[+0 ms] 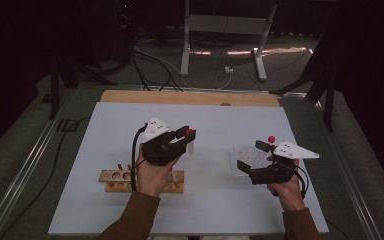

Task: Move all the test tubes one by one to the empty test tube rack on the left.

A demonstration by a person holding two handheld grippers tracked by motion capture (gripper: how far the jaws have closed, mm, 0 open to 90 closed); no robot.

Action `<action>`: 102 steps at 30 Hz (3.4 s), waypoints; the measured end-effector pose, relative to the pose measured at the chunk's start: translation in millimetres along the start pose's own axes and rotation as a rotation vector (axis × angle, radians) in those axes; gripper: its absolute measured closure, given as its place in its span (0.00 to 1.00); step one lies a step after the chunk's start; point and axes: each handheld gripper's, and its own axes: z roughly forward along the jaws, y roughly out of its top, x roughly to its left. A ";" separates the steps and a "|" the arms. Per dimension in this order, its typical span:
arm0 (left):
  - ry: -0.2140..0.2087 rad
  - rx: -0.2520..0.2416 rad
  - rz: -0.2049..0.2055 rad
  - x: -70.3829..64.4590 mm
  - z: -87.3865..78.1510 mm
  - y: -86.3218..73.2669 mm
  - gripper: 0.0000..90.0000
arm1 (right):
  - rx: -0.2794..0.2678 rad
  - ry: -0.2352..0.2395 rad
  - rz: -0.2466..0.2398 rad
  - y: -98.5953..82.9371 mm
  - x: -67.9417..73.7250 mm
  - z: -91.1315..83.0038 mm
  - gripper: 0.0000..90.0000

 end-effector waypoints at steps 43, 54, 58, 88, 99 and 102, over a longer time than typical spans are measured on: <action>0.128 -0.035 -0.035 54.6 -93.2 -26.2 0.78 | -0.029 -0.034 0.015 -0.5 -11.5 -16.2 0.00; 0.147 -0.011 -0.042 58.4 -112.3 -35.6 0.78 | -0.027 -0.036 0.017 -1.0 -11.9 -16.2 0.00; 0.148 -0.011 -0.057 60.7 -116.7 -39.0 0.78 | -0.022 -0.035 0.015 -1.5 -11.1 -14.7 0.00; 0.151 0.066 -0.048 62.5 -109.5 -72.4 0.78 | -0.033 -0.033 0.020 -0.9 -12.3 -17.4 0.00; 0.160 0.076 -0.053 66.1 -107.8 -83.3 0.78 | -0.035 -0.029 0.022 -1.1 -12.5 -17.0 0.00; 0.162 0.081 -0.055 66.5 -107.6 -86.2 0.78 | -0.036 -0.029 0.023 -1.2 -12.8 -17.1 0.00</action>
